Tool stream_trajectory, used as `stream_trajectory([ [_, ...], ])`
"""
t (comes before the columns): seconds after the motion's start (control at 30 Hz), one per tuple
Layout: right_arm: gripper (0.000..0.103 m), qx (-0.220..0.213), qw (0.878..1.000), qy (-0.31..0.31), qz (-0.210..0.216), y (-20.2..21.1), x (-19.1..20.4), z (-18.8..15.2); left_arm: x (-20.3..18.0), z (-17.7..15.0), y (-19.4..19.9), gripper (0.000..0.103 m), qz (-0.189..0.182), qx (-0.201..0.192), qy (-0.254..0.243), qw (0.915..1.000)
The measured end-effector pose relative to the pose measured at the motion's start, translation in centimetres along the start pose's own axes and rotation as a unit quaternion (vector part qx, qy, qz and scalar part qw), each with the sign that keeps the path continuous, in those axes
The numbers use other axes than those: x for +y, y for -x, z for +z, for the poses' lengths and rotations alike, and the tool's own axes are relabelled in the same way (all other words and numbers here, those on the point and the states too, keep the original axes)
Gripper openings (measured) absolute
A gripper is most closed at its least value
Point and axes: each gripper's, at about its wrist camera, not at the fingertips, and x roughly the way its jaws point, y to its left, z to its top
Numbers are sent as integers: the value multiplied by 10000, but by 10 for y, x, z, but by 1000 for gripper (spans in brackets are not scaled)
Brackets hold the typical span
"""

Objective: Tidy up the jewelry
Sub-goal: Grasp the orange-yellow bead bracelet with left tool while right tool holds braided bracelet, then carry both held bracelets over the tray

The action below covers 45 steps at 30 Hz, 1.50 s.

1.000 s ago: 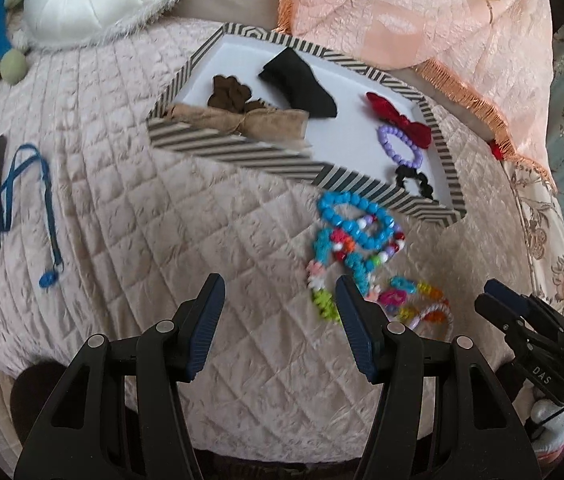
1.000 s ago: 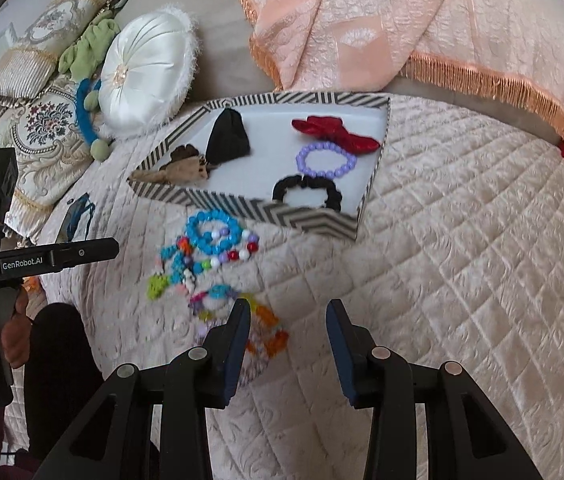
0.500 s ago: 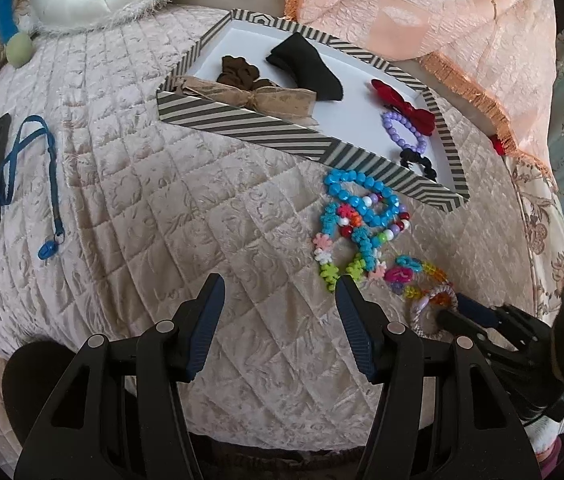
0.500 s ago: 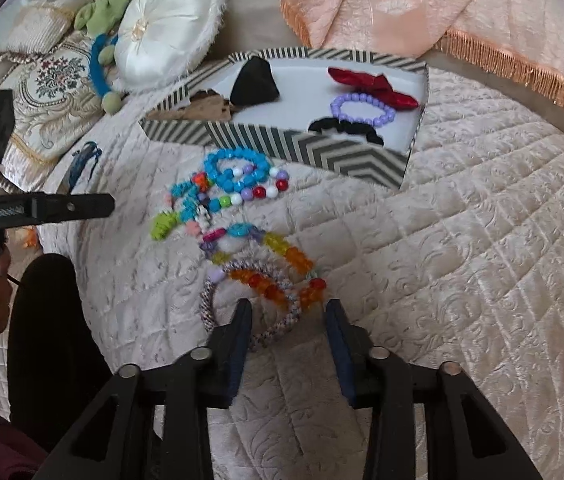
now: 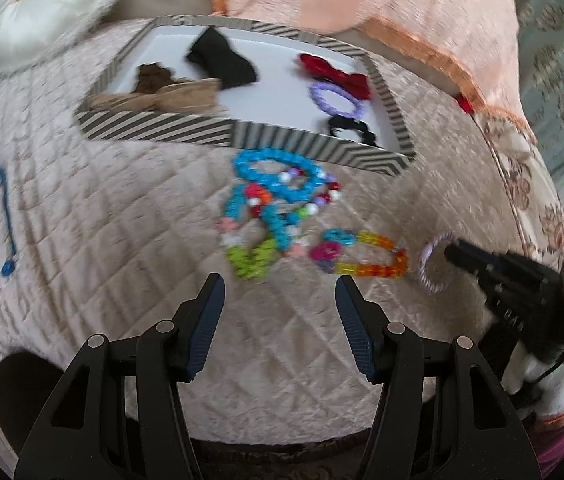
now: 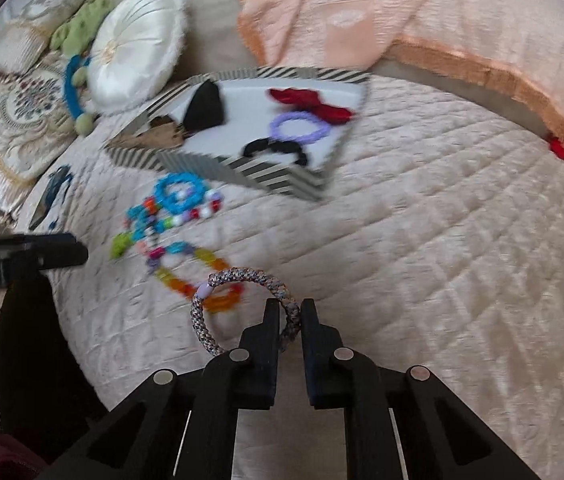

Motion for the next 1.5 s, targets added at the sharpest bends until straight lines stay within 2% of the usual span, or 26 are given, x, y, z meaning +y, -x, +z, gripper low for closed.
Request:
stream_trajectory([
  [0.23, 10, 97, 9997, -156, -151, 0, -19, 8, -47, 19, -27, 58, 110, 116, -786, 9968],
  [0.43, 10, 281, 9992, -295, -56, -12, -31, 11, -75, 28, -58, 58, 333, 414, -1690, 9842],
  [0.6, 10, 376, 9984, -411, 54, -18, -37, 13, -84, 27, -75, 58, 407, 569, -2162, 9738],
  [0.8, 10, 468, 9986, -261, 50, -33, -32, 18, -81, 37, -87, 55, 225, 602, -1979, 9781],
  [0.87, 10, 408, 9989, -240, 75, -35, -31, 19, -82, 37, -85, 24, 173, 530, -1949, 9792],
  [0.93, 10, 329, 9991, -240, 91, -34, -31, 19, -83, 37, -82, 11, 145, 486, -1901, 9805],
  [0.97, 10, 266, 9993, -239, 117, -31, -31, 19, -82, 37, -80, 9, 111, 474, -1846, 9816],
  [1.17, 10, -23, 9996, -248, 163, -11, -29, 25, -74, 37, -49, 8, -124, 254, -1523, 9879],
  [1.5, 10, -320, 9993, -55, 208, 11, -13, 50, -56, 68, 12, 8, -55, -423, -1178, 9921],
])
